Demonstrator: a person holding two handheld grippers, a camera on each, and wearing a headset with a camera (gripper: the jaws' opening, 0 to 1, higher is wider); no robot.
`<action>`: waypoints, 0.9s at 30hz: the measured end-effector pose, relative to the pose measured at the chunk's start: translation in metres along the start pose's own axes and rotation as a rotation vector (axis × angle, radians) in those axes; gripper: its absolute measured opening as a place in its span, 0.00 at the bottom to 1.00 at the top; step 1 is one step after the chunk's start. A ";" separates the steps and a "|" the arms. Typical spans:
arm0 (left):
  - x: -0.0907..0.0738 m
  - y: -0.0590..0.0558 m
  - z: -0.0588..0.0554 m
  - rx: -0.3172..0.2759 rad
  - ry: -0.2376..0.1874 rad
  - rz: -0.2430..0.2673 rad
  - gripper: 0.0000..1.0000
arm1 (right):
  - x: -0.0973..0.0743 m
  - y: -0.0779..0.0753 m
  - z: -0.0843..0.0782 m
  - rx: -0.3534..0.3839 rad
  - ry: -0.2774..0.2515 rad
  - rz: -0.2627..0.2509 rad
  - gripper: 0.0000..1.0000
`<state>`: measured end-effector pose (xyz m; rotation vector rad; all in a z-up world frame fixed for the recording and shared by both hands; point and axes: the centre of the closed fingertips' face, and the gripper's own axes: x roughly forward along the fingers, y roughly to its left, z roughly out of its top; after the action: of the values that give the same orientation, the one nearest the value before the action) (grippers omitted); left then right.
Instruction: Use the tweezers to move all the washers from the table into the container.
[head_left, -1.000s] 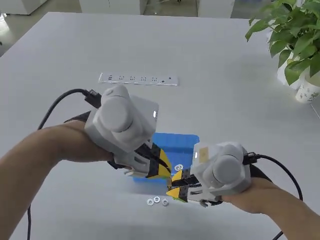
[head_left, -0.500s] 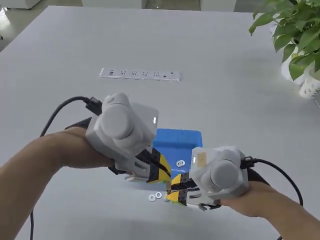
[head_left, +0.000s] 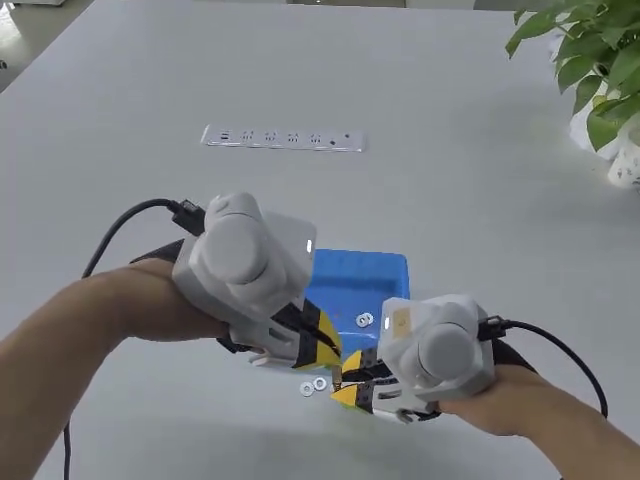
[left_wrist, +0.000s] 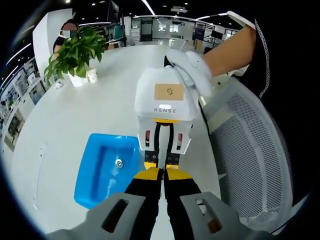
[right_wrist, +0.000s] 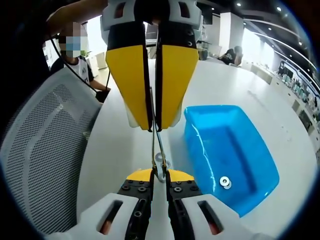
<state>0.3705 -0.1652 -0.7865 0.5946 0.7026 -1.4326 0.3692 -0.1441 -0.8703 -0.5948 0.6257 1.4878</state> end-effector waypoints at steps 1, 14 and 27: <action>0.000 0.000 0.000 -0.001 -0.001 0.000 0.06 | 0.001 0.000 0.000 0.002 -0.001 0.001 0.11; 0.004 0.001 -0.004 -0.013 -0.004 -0.006 0.06 | 0.004 0.000 -0.005 0.012 0.006 0.006 0.11; 0.005 0.001 -0.003 -0.011 -0.006 -0.007 0.06 | 0.005 0.001 -0.007 0.011 0.008 0.006 0.11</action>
<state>0.3714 -0.1659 -0.7923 0.5800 0.7082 -1.4360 0.3685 -0.1455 -0.8787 -0.5907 0.6420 1.4877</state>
